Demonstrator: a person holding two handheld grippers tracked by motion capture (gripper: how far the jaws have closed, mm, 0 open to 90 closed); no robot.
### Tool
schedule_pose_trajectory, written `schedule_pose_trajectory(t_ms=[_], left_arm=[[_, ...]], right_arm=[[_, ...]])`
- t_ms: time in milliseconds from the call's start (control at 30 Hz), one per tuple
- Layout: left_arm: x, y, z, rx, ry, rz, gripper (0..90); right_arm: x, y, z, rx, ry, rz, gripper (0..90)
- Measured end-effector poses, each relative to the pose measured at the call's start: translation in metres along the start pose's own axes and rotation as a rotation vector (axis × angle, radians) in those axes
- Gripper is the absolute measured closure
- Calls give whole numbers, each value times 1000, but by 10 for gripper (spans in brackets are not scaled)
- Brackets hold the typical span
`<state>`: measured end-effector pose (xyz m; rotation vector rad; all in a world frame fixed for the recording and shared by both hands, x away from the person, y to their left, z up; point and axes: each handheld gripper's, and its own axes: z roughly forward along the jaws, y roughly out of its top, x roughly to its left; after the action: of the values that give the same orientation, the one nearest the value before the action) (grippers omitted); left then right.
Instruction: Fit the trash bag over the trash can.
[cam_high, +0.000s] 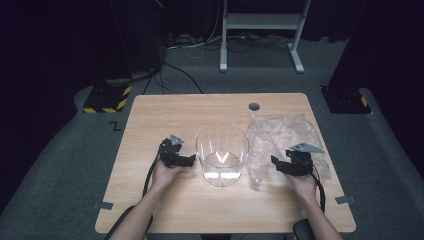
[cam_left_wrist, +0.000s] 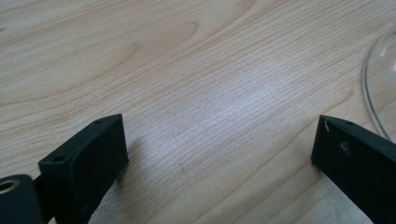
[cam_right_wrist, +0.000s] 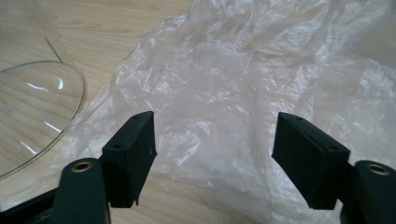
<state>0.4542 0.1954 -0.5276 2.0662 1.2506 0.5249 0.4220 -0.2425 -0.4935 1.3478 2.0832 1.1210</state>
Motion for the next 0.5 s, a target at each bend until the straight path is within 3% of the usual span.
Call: schedule_pose_trajectory(t_ms=[167, 400, 500], left_arm=[[3, -7, -8, -10, 4, 4, 62], [5, -9, -10, -20, -19, 22, 116], [4, -9, -12, -13, -29, 29, 134]], right_arm=[[1, 11, 13, -5, 15, -27, 269], [9, 37, 51, 34, 53, -66, 224], [12, 42, 59, 42, 64, -73, 222]])
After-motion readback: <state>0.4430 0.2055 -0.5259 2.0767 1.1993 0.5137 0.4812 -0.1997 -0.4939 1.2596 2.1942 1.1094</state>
